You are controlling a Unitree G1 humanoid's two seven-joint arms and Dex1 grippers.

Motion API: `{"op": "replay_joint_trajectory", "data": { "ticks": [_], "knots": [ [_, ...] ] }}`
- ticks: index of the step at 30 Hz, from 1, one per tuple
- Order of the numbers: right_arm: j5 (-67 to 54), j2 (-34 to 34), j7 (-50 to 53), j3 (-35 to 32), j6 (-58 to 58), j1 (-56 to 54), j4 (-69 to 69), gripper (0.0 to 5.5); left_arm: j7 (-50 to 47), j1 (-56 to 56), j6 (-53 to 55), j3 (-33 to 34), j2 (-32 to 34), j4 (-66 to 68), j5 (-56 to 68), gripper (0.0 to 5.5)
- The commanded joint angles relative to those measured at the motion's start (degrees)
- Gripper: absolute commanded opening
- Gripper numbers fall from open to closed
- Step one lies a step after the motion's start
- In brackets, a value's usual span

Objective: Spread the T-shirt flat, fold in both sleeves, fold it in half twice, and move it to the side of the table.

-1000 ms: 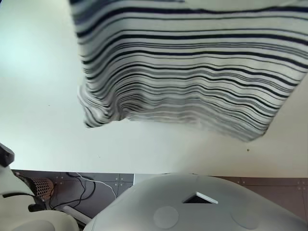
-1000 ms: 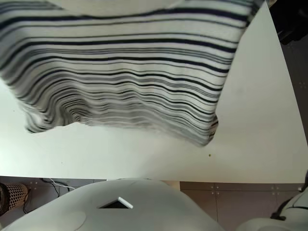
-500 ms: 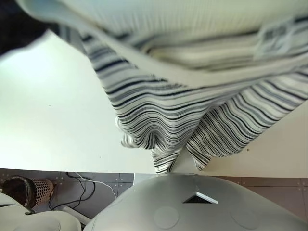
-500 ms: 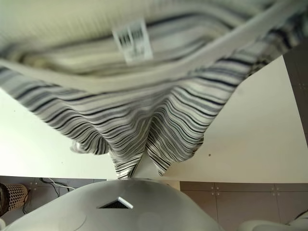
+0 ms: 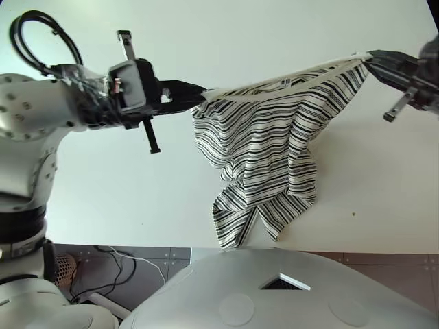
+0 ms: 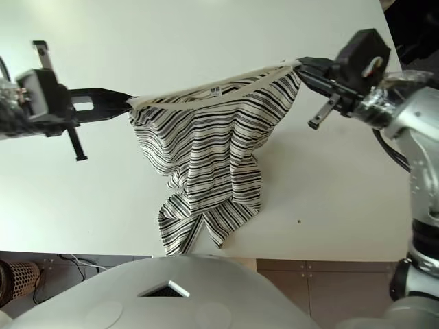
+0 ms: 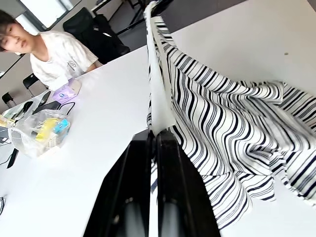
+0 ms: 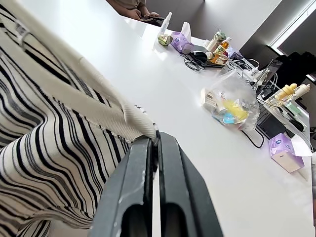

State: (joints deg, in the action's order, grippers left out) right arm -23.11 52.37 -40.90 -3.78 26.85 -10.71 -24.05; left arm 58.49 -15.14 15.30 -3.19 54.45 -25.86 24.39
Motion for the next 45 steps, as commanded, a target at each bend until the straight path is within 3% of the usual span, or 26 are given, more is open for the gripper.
{"op": "replay_joint_trajectory", "data": {
  "ticks": [1, 7, 12, 17, 22, 27, 31, 34, 37, 41, 45],
  "knots": [
    [7.32, -6.95, 0.73, 9.43, -3.75, -8.54, 9.14, 0.12, 3.18, -9.27, -8.15, -8.29, -6.29, 13.47, -8.94, 0.1],
    [19.93, -17.45, 4.26, 18.65, -11.51, -18.79, 32.52, 0.12, -1.08, -18.38, -21.87, -15.44, -17.35, 39.7, -22.63, 0.1],
    [27.74, -21.88, 7.9, 20.72, -19.24, -24.69, 52.76, 0.12, -7.93, -26.55, -33.42, -19.1, -24.1, 64.13, -33.19, 0.1],
    [32.36, -27.84, 12.04, 21.17, -27.62, -33.24, 70.66, 0.12, -20.74, -34.88, -41.46, -21.46, -30.79, 82.69, -42.09, 0.1],
    [35.13, -32.33, 17.22, 20.39, -33.51, -41.32, 84.01, 0.12, -34.58, -41.79, -44.52, -22.21, -33.64, 93.46, -48.31, 0.1],
    [37.87, -35.29, 20.47, 20.79, -35.73, -44.4, 93.43, 0.12, -41.13, -42.73, -43.6, -24.29, -36.56, 99.25, -53.22, 0.1],
    [39.86, -36.55, 22.81, 20.95, -37.73, -43.46, 95.34, 0.83, -41.95, -40.3, -44.23, -23.87, -38.05, 100.02, -53.25, 0.62],
    [38.1, -35.53, 25.85, 17.91, -39.95, -42.25, 93.81, 1.1, -47.89, -40.02, -45.36, -22.68, -36.51, 98.3, -53.3, 1.05],
    [32.36, -33.38, 25.03, 11.78, -41.94, -36.84, 83.92, 1.1, -45.44, -34.97, -50.82, -17.16, -32.03, 87.59, -46.62, 1.05],
    [21.03, -28.19, 14.32, 6.86, -29.91, -16.01, 45.73, 1.1, -29.3, -17.19, -47.25, -12.81, -23.78, 54.86, -30.85, 1.05],
    [6.35, -15.53, 0.62, 5.61, -14.12, 8.48, 9.43, 1.1, -20.95, 1.91, -43.18, -12.6, -13.37, 34.48, -24.18, 1.05]
  ]
}}
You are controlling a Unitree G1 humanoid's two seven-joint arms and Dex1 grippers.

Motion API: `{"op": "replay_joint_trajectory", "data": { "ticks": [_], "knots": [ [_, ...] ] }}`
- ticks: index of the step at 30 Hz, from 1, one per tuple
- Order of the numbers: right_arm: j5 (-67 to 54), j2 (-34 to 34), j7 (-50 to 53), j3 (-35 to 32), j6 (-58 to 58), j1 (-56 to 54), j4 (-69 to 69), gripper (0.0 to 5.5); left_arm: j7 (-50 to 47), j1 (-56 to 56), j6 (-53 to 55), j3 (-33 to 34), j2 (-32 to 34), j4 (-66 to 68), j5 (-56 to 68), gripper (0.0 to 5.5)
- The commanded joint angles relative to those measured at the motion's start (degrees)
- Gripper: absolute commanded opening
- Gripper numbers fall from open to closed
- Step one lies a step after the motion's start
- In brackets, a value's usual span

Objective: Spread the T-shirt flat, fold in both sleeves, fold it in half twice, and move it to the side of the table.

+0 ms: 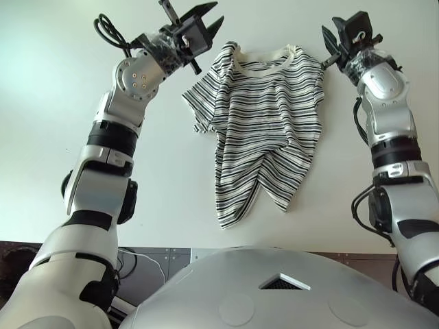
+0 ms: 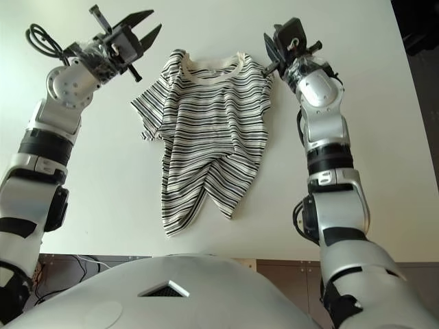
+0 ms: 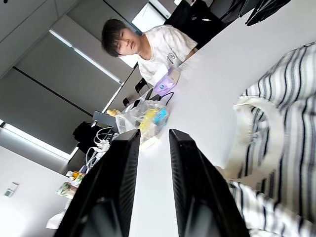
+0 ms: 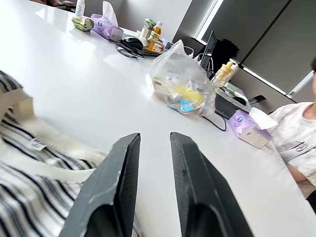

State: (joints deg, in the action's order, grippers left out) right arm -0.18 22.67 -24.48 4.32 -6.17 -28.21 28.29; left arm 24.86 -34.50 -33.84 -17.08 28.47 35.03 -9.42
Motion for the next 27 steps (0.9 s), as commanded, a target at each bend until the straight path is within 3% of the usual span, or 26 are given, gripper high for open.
{"op": "replay_joint_trajectory", "data": {
  "ticks": [1, 6, 13, 22, 27],
  "knots": [
    [-18.56, 16.87, -18.12, -2.85, 20.67, 29.73, -47.87, 1.1, 12.88, 23.91, 6.39, 1.62, 13.55, -27.83, 9.29, 1.05],
    [-27.83, 25.45, -24.99, -6.97, 27.49, 40.76, -64.88, 1.1, 12.85, 30.3, 8.4, 4.11, 16.91, -32.96, 6.26, 1.05],
    [-30.92, 28.32, -25.48, -10.32, 32.67, 41.06, -68.73, 1.1, 14.08, 34.19, 8.37, -1.24, 17.74, -29.38, -5.41, 1.05],
    [-30.77, 28.35, -25.73, -12.35, 33.82, 43.94, -69.9, 1.1, 22.77, 34.06, 23.32, 8.41, 14.82, -42.66, 22.35, 1.05],
    [-28.96, 27.32, -24.69, -10.74, 33.11, 41.37, -68.27, 1.1, 16.14, 27.28, 23.54, 5.93, 9.54, -36.44, 11.88, 1.05]
  ]
}}
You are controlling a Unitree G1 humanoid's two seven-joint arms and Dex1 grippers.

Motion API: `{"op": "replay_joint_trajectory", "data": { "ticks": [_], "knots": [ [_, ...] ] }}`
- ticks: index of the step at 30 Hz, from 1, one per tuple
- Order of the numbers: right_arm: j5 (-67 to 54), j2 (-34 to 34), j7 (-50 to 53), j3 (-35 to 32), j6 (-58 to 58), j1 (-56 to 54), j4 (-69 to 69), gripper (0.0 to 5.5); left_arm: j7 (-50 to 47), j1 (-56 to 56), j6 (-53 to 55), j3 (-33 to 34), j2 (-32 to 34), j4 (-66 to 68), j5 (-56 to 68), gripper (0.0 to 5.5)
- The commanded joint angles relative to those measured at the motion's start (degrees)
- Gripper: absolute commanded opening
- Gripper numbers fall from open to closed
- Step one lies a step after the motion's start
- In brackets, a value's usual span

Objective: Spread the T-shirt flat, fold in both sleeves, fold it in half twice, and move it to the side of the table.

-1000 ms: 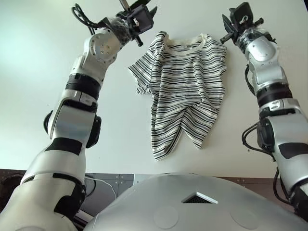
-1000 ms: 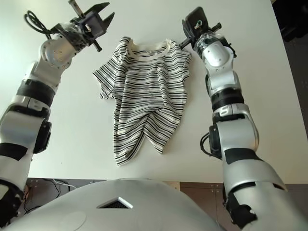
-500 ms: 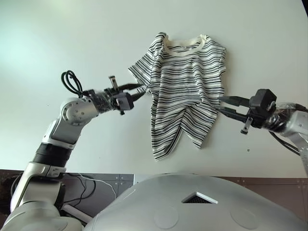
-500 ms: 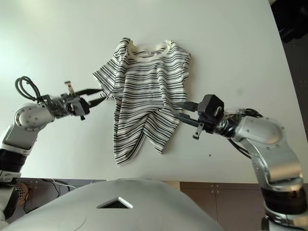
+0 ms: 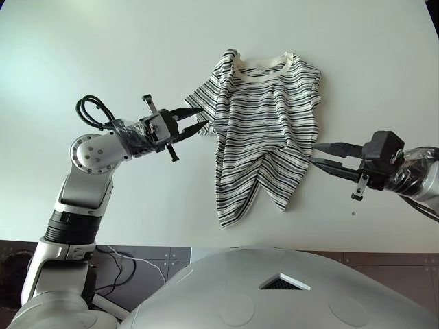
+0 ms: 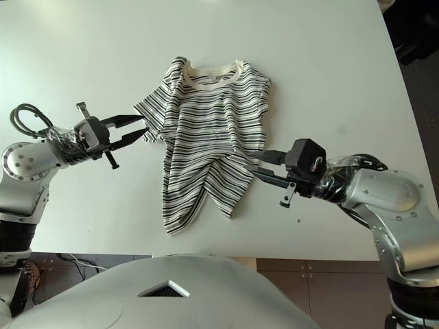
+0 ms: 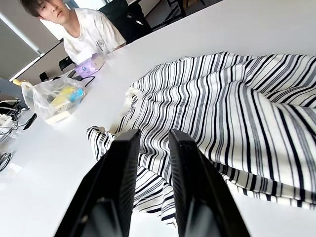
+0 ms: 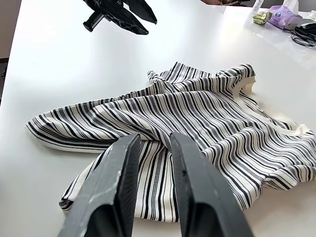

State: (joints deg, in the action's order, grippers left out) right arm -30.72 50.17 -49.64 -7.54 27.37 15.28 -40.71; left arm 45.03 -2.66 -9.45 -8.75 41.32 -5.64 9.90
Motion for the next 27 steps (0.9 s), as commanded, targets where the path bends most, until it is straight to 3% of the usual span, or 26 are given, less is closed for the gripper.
{"op": "replay_joint_trajectory", "data": {
  "ticks": [1, 7, 14, 27],
  "knots": [
    [2.22, -0.2, 0.48, 1.78, -0.72, -2.72, 1.05, 1.1, -5.39, -5.8, -1.54, -3.5, -4.71, 5.86, -10.0, 1.05],
    [6.37, -0.9, 0.86, 6.2, -2.36, -6.34, 3.02, 1.1, -13.66, -11.87, -5.6, -9.16, -9.15, 19.92, -24.96, 1.05],
    [7.13, -1.23, 1.07, 5.85, -3.06, -7.12, 3.87, 1.1, -9.91, -7.09, -11.17, -15.13, -4.43, 25.49, -32.5, 1.05],
    [7.12, -1.45, 1.65, 3.01, -2.72, -5.41, 4.37, 1.1, -8.47, -16.3, -20.2, -17.75, 4.73, 44.48, -38.6, 1.05]
  ]
}}
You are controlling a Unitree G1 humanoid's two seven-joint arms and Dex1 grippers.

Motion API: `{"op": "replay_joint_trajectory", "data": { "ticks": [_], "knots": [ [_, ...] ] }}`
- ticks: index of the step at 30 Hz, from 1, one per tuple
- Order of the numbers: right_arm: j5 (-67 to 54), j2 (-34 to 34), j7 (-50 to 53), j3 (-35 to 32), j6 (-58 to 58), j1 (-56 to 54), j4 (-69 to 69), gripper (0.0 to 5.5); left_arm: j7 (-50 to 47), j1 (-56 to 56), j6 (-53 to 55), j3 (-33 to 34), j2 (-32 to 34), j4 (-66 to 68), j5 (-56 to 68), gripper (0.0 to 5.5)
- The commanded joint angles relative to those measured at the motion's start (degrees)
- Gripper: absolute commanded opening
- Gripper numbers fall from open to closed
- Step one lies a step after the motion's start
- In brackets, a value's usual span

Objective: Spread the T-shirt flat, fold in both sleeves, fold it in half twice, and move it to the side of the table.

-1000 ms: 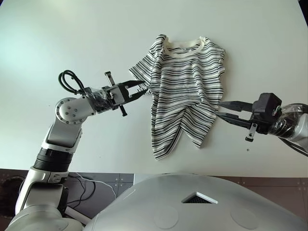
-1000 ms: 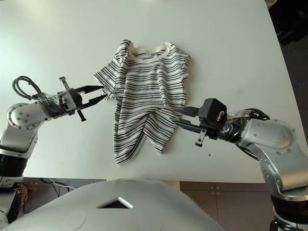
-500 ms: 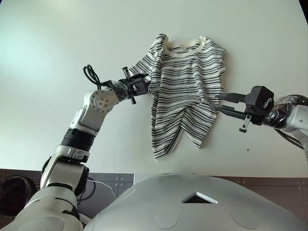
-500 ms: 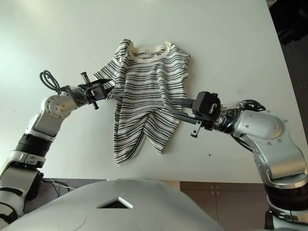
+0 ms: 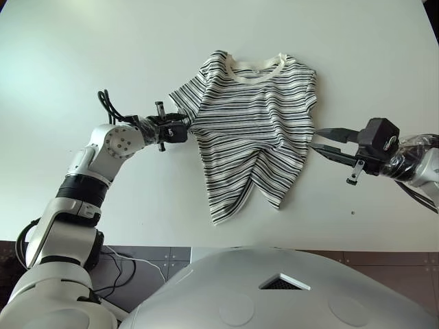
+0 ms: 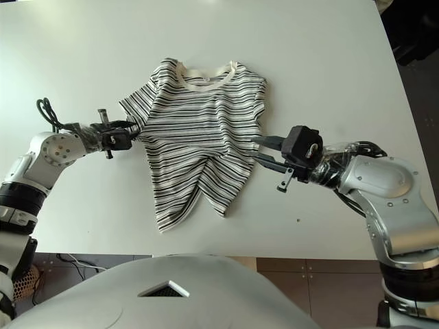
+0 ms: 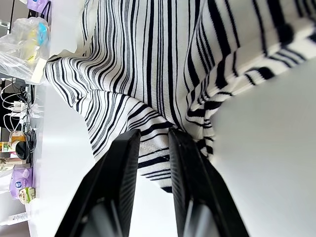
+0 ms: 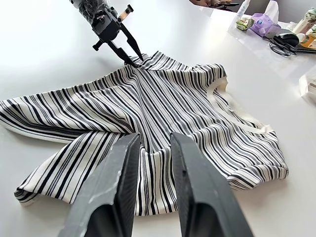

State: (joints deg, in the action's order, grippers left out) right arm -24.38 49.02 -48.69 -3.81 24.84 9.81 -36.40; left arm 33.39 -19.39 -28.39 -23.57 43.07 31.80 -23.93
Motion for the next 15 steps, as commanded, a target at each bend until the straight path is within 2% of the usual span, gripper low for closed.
{"op": "replay_joint_trajectory", "data": {
  "ticks": [1, 4, 7, 12, 15],
  "knots": [
    [0.97, -0.29, 0.8, -0.69, -0.33, 0.56, -0.06, 1.1, 2.73, -0.73, -2.28, -3.3, 3.58, 8.93, -5.34, 1.05],
    [1.9, -0.04, 0.78, 0.39, -0.53, 1.67, -0.47, 1.1, 0.55, -5.79, -4.81, -4.28, 3.64, 15.55, -7.33, 1.05],
    [3.8, -0.5, 0.51, 4.29, -0.73, 1.19, -0.85, 1.1, -2.22, -11.65, -6.84, -3.67, 1.54, 21.93, -7.15, 1.05],
    [8.21, -4.37, 3.33, 9.88, -0.37, -4.81, 5.43, 1.1, 8.59, -11.41, -14.96, -1.48, -0.26, 21.21, 3.13, 1.05],
    [4.06, -8.91, 2.31, 13.98, 2.36, -6.25, 5.0, 1.1, 15.54, -9.52, -10.57, 2.11, -1.44, 12.03, 13.2, 1.05]
  ]
}}
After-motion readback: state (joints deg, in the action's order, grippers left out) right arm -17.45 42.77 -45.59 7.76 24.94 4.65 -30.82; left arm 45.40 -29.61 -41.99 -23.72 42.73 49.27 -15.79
